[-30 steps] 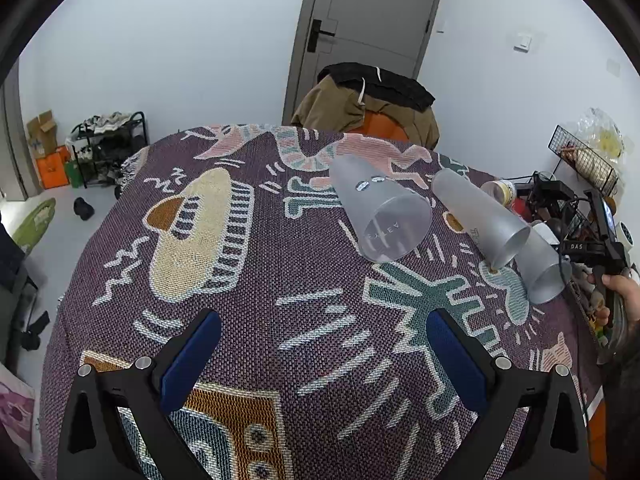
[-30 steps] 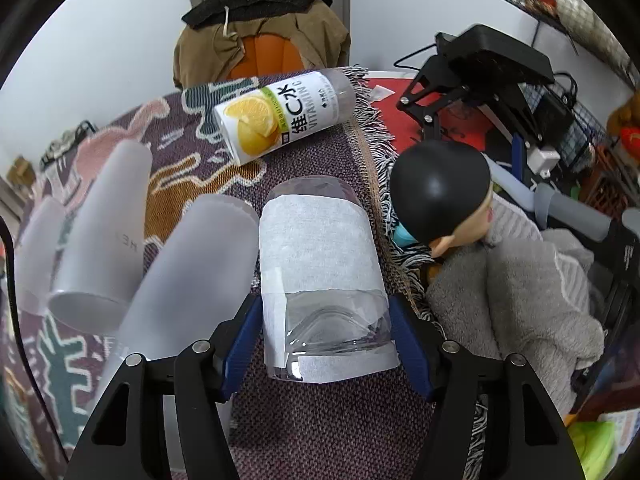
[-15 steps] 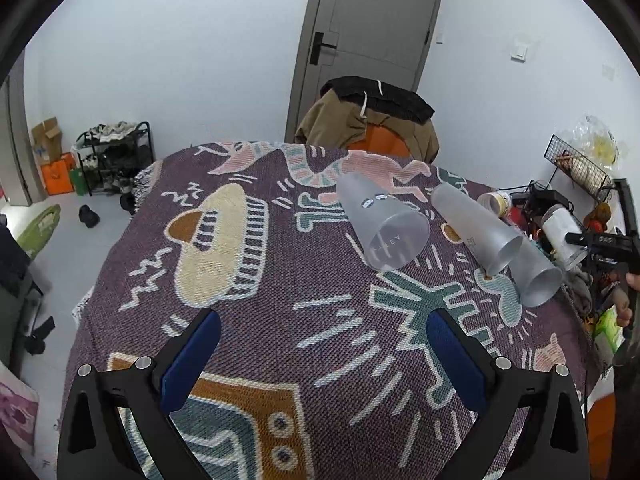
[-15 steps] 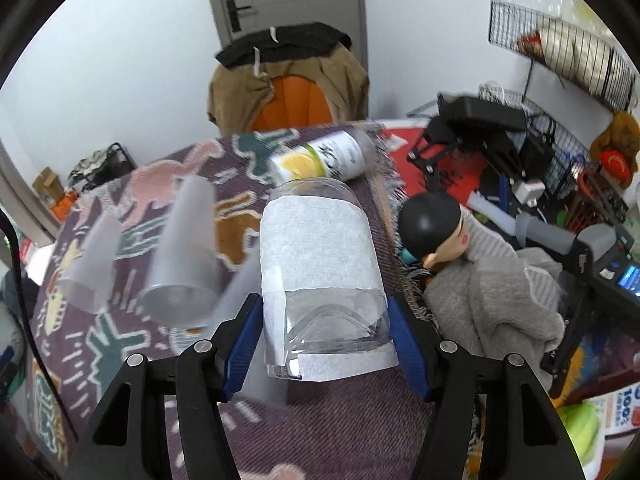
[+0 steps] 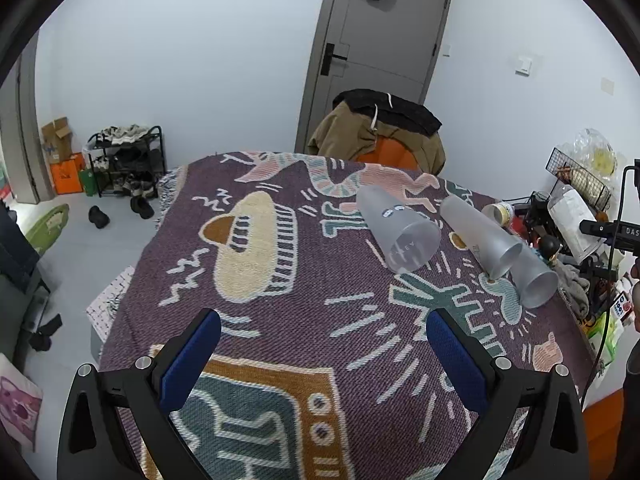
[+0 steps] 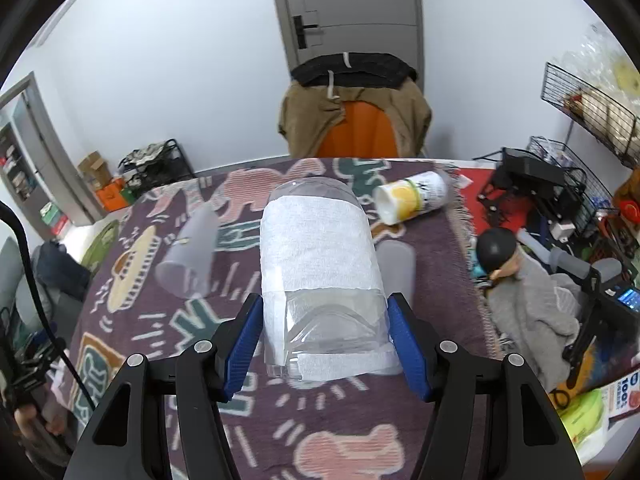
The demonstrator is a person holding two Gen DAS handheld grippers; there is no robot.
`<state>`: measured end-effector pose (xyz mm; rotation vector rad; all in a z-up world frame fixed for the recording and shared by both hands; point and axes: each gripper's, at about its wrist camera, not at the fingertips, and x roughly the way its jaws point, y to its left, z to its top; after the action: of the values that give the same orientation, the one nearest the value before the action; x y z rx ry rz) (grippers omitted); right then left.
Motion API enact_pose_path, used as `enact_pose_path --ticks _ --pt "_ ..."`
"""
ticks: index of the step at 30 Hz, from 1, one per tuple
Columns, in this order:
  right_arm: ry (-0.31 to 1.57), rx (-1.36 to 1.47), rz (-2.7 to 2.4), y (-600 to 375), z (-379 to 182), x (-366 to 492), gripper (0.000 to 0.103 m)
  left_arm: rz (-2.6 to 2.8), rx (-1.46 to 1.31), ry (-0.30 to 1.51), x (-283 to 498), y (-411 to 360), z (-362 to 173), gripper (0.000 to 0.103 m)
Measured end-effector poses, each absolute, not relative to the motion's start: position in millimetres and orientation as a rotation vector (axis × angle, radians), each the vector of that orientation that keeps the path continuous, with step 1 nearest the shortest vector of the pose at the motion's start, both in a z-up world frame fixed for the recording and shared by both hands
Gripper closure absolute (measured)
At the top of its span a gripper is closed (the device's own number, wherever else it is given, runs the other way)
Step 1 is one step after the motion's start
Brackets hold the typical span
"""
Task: Flip cup upside down
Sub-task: 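Lift the clear cup with the right gripper toward the left gripper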
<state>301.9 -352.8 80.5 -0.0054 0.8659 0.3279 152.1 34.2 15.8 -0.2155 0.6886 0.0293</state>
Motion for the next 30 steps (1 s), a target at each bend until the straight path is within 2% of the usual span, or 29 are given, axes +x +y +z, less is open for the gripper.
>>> enact_pose_path --ticks 18,30 --pt "0.922 -0.037 0.509 -239 64 234 0.040 0.081 -0.246 0.717 98 83 -6 0.000" --pt "0.987 0.039 0.569 -189 11 202 0.040 0.133 -0.297 0.754 76 109 -34 0.000"
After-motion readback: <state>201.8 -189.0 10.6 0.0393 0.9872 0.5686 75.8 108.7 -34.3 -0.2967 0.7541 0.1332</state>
